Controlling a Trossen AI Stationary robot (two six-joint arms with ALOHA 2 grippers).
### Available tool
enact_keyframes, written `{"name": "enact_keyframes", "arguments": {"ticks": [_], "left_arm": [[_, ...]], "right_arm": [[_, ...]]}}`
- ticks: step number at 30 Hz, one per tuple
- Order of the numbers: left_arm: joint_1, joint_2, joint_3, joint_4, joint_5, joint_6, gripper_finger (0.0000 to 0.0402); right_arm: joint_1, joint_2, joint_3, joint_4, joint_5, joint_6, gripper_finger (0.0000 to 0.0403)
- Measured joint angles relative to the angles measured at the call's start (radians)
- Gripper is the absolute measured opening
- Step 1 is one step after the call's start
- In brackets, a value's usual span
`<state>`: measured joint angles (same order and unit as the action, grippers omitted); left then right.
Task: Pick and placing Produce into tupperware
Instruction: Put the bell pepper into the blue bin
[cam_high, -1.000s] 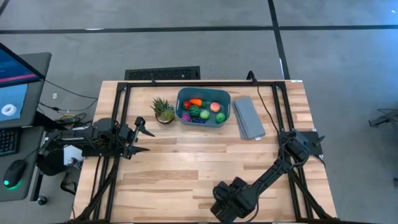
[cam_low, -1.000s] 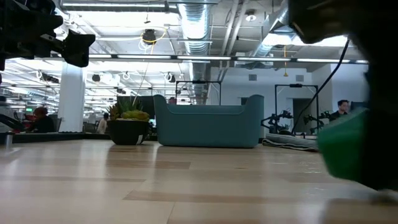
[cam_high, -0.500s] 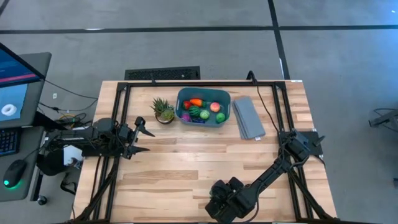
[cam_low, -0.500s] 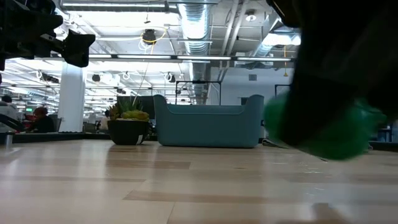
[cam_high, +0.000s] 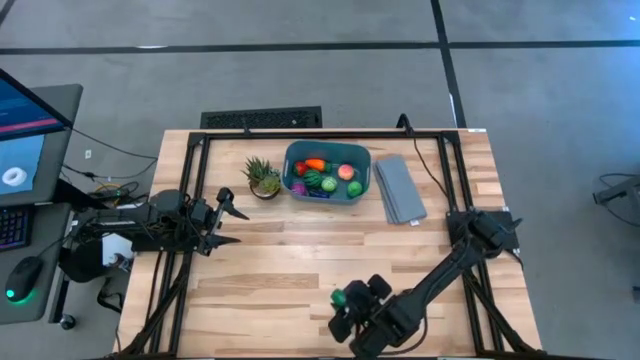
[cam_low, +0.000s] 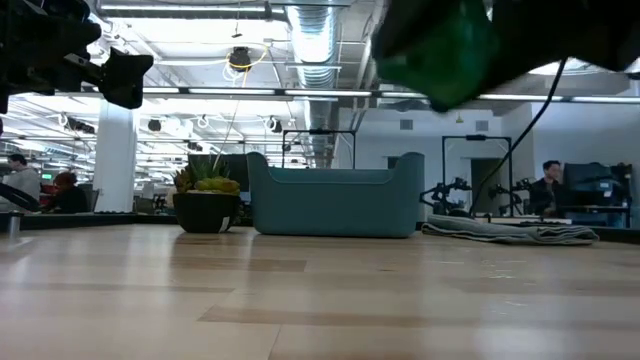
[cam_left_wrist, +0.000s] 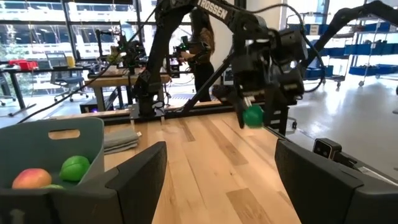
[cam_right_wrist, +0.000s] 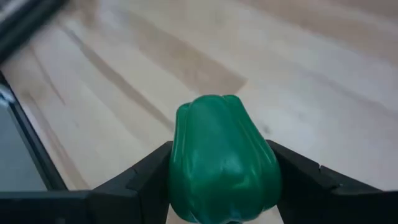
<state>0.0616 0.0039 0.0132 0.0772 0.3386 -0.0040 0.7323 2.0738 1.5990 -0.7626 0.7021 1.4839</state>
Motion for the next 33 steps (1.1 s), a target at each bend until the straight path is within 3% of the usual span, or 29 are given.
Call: {"name": "enact_keyframes", "arguments": {"ticks": [13,33], "left_arm": [[0.000,0.000,0.000,0.008,0.024,-0.008,0.0288],[0.000,0.000,0.000,0.043,0.023,-0.008,0.0288]], "right_arm": [[-0.022,-0.164,0.000,-0.094,0.221,-0.111,0.0250],[-0.143,-0.340,0.000,-0.097,0.250,-0.493,0.0250]]}}
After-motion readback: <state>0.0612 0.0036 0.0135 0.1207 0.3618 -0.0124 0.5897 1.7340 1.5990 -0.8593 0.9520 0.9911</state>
